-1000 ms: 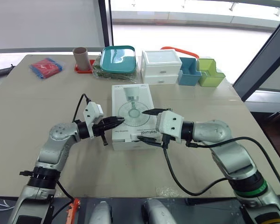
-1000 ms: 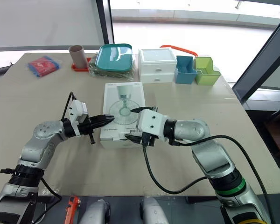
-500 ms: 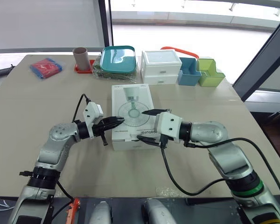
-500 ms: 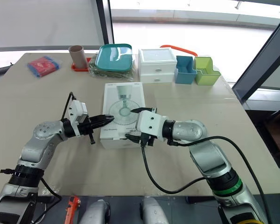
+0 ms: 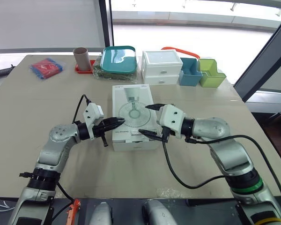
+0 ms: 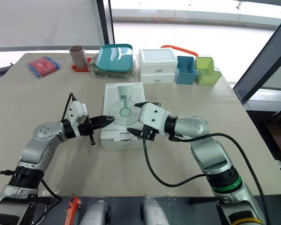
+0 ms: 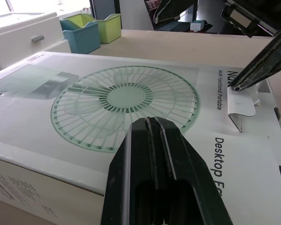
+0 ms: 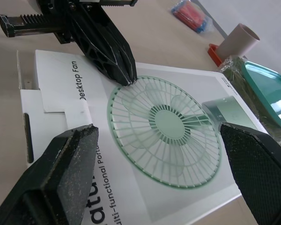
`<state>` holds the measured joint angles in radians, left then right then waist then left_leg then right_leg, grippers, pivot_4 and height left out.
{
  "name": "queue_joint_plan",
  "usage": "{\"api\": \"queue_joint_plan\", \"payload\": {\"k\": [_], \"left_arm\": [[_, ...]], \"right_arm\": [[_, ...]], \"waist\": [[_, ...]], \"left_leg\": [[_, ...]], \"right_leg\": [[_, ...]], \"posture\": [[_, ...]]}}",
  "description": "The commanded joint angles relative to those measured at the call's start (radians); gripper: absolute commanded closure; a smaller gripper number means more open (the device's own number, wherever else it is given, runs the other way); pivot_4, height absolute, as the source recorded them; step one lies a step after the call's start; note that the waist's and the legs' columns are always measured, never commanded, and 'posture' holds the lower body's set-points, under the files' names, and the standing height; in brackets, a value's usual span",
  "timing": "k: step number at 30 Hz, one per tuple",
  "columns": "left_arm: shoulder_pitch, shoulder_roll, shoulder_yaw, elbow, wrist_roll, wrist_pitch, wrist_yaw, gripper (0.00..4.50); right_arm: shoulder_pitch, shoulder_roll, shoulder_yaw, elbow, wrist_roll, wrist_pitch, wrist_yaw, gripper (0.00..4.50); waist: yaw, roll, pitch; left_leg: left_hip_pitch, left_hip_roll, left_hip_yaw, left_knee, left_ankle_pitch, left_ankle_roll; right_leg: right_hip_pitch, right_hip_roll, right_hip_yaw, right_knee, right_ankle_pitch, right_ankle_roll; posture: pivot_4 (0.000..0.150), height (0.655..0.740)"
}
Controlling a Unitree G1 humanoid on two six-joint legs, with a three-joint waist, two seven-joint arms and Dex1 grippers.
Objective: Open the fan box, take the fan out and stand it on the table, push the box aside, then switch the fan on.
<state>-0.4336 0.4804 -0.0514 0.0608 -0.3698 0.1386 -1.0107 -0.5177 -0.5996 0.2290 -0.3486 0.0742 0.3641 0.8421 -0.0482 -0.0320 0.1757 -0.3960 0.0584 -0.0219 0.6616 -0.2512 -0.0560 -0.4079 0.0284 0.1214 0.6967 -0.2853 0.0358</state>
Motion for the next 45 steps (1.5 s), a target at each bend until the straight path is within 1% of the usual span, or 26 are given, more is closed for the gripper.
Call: {"api": "queue_joint_plan", "payload": {"k": [1,6,11,13,16,32,36,45], "left_arm": [[0.012,0.000,-0.013,0.008,0.017,0.002,-0.005,4.24],[0.017,-0.003,-0.016,0.011,0.018,-0.002,-0.008,4.24],[0.016,-0.004,-0.021,0.017,0.019,-0.007,-0.013,4.24],[0.016,-0.004,-0.021,0.018,0.018,-0.007,-0.015,4.24],[0.012,-0.005,-0.023,0.023,0.020,-0.009,-0.017,4.24],[0.014,-0.003,-0.023,0.022,0.021,-0.014,-0.010,4.24],[0.012,-0.005,-0.025,0.024,0.023,-0.016,-0.008,4.24],[0.011,-0.010,-0.028,0.029,0.029,-0.022,-0.006,4.24]], "right_arm": [[0.003,-0.028,-0.103,-0.078,0.075,0.047,0.011,0.00],[0.057,-0.072,-0.226,-0.190,0.237,0.147,0.055,0.00],[0.222,-0.197,-0.294,-0.303,0.349,0.157,0.173,0.00],[0.250,-0.220,-0.305,-0.316,0.369,0.152,0.186,0.00],[0.287,-0.242,-0.290,-0.326,0.364,0.132,0.191,0.00],[0.321,-0.242,-0.144,-0.233,0.242,0.025,0.185,0.00],[0.317,-0.232,-0.121,-0.184,0.211,-0.002,0.179,0.00],[0.347,-0.232,-0.080,-0.159,0.172,-0.036,0.185,0.00]], "waist": [[0.000,0.000,0.000],[0.001,0.000,0.000],[0.001,0.000,0.000],[0.000,0.000,0.000],[-0.001,0.000,0.000],[0.001,0.000,0.000],[0.001,0.000,0.000],[0.001,0.000,0.000]], "left_leg": [[0.000,0.000,0.000,0.000,0.000,0.000],[0.000,0.000,0.000,0.000,0.000,0.000],[0.000,-0.001,-0.001,-0.001,0.000,0.001],[0.000,-0.001,0.000,-0.001,0.000,0.001],[0.001,-0.001,0.000,-0.001,0.000,0.001],[0.001,-0.001,0.000,-0.001,0.000,0.001],[0.001,-0.001,0.000,-0.001,0.000,0.001],[0.001,-0.001,0.000,-0.001,0.000,0.001]], "right_leg": [[0.000,0.000,0.000,0.000,0.000,0.000],[0.000,0.000,0.000,0.000,0.000,0.000],[0.000,0.000,0.000,0.000,-0.001,0.001],[0.000,0.000,0.000,0.000,-0.001,0.001],[0.001,0.000,0.000,0.000,-0.001,0.000],[0.002,0.000,0.000,0.000,-0.001,0.001],[0.002,0.000,0.000,0.000,-0.001,0.001],[0.002,0.000,0.000,0.000,-0.001,0.001]], "posture": [[0.150,0.7400],[0.150,0.7400],[0.150,0.7400],[0.150,0.7400],[0.150,0.7400],[0.150,0.7400],[0.150,0.7400],[0.150,0.7400]]}}
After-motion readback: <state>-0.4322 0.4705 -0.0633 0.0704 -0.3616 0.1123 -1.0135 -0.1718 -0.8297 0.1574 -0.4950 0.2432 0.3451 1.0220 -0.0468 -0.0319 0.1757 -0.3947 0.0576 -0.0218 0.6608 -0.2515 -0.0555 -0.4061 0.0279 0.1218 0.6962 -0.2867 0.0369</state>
